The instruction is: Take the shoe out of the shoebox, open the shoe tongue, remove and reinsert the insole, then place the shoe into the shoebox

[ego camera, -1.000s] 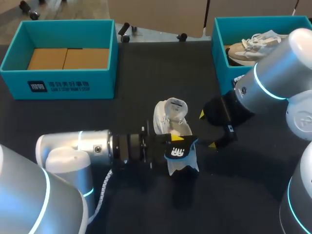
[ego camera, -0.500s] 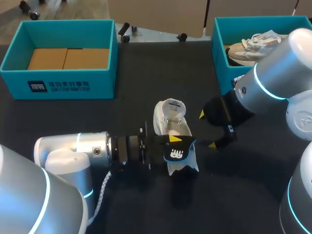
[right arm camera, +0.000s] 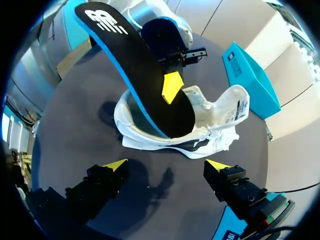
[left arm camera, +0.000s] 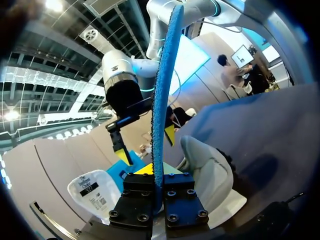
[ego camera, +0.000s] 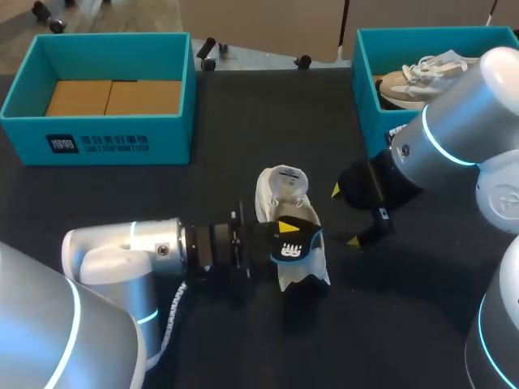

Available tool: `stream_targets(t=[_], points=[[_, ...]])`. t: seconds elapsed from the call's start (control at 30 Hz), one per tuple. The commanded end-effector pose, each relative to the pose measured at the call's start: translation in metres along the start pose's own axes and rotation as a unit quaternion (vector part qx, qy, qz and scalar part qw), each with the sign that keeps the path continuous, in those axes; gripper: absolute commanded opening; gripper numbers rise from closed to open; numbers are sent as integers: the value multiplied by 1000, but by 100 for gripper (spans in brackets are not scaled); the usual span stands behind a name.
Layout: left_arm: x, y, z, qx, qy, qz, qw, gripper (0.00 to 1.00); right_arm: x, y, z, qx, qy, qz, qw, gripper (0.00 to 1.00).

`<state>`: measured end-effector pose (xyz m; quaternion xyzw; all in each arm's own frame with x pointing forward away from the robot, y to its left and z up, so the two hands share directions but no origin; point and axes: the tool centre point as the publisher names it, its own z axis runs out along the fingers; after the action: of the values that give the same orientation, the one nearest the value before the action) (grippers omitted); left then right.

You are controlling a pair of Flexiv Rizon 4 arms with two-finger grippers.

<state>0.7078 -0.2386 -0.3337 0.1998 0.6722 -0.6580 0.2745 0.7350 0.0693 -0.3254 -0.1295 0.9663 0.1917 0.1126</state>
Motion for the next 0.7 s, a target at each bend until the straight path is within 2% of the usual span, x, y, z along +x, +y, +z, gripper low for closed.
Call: stream_targets(t=[0.03, 0.27, 0.5, 0.67, 0.7], points=[[-1, 8, 8, -3, -8, 1, 1000, 0, 1, 0, 1, 1, -1, 0, 1000, 100], [-8, 16, 10, -18, -15, 4, 1000, 0, 1, 0, 1, 1, -1, 0, 1000, 100], [-4, 23, 8, -31, -9, 0, 999, 0, 1, 0, 1, 1, -1, 0, 1000, 100], [-4, 20, 5, -36, -11, -2, 999, 0, 1, 0, 1, 1, -1, 0, 1000, 100], [-5, 18, 4, -36, -11, -1, 999, 4, 1, 0, 1, 1, -1, 0, 1000, 100]])
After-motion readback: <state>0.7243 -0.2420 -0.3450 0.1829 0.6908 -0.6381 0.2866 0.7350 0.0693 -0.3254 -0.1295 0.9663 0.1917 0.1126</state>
